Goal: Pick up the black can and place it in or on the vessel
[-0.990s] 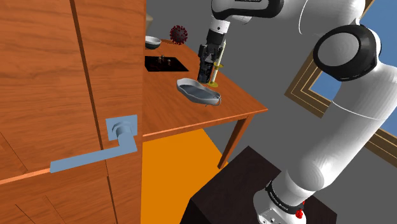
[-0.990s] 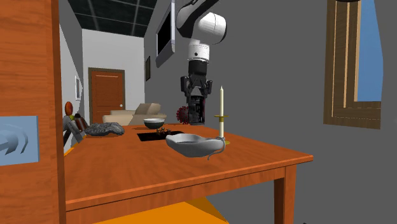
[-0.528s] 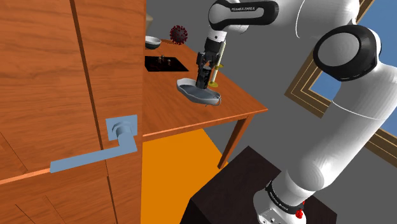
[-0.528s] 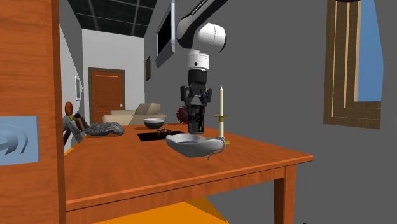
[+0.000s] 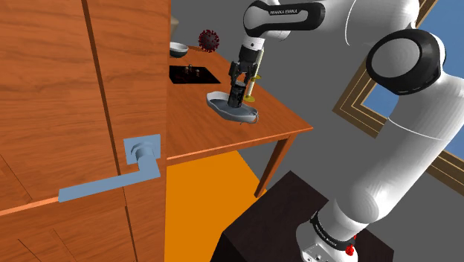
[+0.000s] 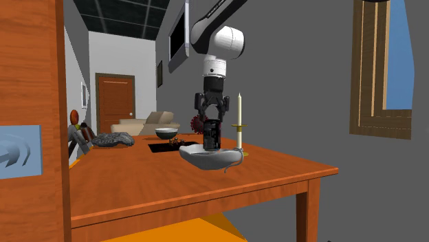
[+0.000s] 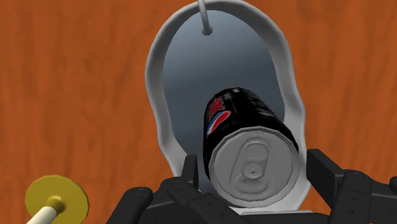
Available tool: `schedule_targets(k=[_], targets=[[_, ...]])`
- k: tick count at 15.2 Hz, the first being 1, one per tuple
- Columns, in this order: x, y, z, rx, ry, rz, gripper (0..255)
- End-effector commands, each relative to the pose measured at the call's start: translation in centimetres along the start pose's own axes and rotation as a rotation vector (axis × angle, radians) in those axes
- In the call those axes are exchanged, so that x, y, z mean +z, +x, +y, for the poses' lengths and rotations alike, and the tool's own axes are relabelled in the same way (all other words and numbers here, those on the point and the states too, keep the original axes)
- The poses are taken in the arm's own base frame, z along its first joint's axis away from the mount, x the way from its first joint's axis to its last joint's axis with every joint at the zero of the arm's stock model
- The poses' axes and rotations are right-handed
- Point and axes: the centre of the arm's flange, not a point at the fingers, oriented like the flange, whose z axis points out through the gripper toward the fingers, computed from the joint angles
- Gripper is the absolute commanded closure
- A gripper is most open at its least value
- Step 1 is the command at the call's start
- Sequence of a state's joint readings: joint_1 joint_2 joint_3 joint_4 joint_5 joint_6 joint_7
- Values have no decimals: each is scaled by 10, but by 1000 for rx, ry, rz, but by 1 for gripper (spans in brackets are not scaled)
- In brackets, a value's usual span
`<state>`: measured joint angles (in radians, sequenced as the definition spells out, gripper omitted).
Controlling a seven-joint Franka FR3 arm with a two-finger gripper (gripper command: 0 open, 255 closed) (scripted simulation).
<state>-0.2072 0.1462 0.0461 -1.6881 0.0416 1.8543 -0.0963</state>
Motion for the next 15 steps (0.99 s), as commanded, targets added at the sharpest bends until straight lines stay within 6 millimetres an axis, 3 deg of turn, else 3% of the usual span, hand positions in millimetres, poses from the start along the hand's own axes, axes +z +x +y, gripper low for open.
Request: schedule_targets(k=[1,5,9,15], targets=[[0,0,0,0,0,0,0],[0,0,0,0,0,0,0],[-50,0,0,0,0,0,0],[-50,0,0,0,0,0,0]])
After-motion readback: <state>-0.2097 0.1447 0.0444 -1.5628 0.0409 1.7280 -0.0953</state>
